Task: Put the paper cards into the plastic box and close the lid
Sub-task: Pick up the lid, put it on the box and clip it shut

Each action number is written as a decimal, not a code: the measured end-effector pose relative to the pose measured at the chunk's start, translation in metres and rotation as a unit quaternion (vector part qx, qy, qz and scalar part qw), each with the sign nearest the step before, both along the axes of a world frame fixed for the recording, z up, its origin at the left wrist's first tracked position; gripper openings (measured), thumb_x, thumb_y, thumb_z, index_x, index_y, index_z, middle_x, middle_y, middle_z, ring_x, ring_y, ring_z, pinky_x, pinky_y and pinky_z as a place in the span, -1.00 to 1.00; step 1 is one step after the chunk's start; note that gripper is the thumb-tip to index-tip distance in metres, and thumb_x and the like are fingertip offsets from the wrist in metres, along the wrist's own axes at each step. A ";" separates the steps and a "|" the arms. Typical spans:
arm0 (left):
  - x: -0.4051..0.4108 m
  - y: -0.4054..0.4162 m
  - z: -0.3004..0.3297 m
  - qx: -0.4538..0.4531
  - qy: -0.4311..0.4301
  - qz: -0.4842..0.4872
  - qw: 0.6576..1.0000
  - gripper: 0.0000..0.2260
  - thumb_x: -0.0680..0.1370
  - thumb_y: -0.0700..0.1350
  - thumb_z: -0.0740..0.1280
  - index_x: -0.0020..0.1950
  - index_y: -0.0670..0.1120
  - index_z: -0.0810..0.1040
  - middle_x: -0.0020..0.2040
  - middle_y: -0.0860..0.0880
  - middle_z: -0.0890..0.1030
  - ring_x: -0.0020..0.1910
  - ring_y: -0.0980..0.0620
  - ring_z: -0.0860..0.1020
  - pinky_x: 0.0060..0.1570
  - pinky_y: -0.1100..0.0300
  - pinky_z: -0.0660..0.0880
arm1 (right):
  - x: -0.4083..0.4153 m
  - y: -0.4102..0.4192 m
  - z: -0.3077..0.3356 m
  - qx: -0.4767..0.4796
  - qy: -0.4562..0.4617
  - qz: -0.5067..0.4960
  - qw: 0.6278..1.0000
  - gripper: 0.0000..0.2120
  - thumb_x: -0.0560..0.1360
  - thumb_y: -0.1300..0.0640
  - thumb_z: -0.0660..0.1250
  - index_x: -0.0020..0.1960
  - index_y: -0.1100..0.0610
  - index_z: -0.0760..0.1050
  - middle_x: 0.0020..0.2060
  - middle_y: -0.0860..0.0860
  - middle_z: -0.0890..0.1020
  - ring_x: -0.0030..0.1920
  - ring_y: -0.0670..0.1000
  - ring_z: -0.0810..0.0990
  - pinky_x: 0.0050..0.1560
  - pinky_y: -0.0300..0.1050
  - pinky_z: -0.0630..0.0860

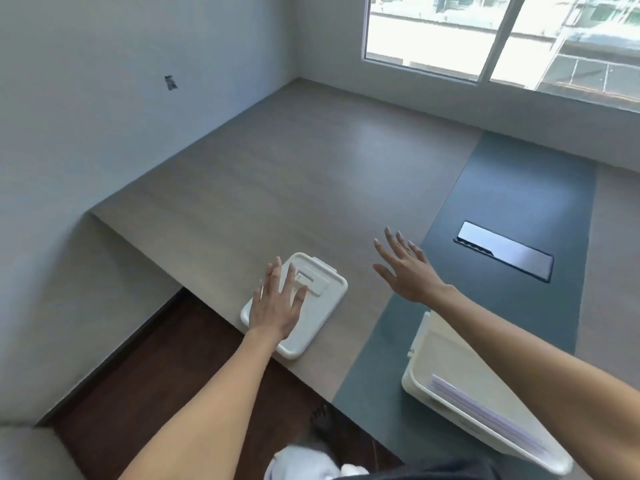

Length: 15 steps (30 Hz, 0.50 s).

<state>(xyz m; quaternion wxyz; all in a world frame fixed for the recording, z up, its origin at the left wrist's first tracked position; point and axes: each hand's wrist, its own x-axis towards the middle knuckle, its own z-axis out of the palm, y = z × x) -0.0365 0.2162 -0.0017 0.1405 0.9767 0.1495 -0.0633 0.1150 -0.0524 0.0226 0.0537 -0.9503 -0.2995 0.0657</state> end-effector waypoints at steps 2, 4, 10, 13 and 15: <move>-0.007 0.015 -0.005 0.002 0.013 0.028 1.000 -0.40 0.64 0.27 -0.17 0.63 0.08 -0.19 0.63 -0.02 -0.28 0.61 -0.02 -0.23 0.57 -0.05 -0.12 | 0.008 0.024 -0.008 -0.002 0.014 0.024 1.000 -0.40 0.66 -0.19 -0.02 0.63 -0.02 -0.03 0.62 0.08 -0.13 0.61 0.12 -0.14 0.57 0.07 -0.09; -0.013 0.025 -0.010 -0.005 0.018 0.055 0.998 -0.40 0.64 0.27 -0.17 0.63 0.07 -0.21 0.62 -0.02 -0.29 0.61 -0.02 -0.23 0.56 -0.06 -0.11 | 0.015 0.043 -0.017 -0.003 0.028 0.040 0.999 -0.40 0.66 -0.19 -0.03 0.63 -0.02 -0.04 0.62 0.09 -0.14 0.61 0.12 -0.14 0.58 0.07 -0.09; -0.032 0.041 -0.036 -0.038 0.038 0.120 0.991 -0.38 0.63 0.29 -0.19 0.62 0.08 -0.25 0.63 -0.02 -0.27 0.61 -0.01 -0.22 0.55 -0.05 -0.06 | 0.028 0.090 -0.049 -0.012 0.088 0.074 0.993 -0.39 0.66 -0.20 -0.05 0.63 0.00 -0.06 0.62 0.08 -0.16 0.61 0.09 -0.16 0.58 0.05 -0.11; -0.045 0.044 -0.051 -0.039 0.058 0.135 0.988 -0.37 0.63 0.31 -0.21 0.62 0.06 -0.25 0.63 -0.04 -0.24 0.62 -0.02 -0.20 0.56 -0.03 -0.04 | 0.033 0.107 -0.064 -0.015 0.109 0.080 0.991 -0.39 0.66 -0.20 -0.05 0.63 0.03 -0.05 0.62 0.09 -0.13 0.62 0.08 -0.13 0.58 0.05 -0.09; -0.055 0.044 -0.060 -0.035 0.067 0.140 0.987 -0.36 0.63 0.30 -0.20 0.62 0.03 -0.25 0.64 -0.06 -0.23 0.62 -0.03 -0.18 0.56 -0.02 -0.02 | 0.033 0.114 -0.072 -0.013 0.120 0.074 0.990 -0.38 0.66 -0.20 -0.05 0.63 0.05 -0.05 0.62 0.10 -0.12 0.62 0.08 -0.12 0.58 0.05 -0.09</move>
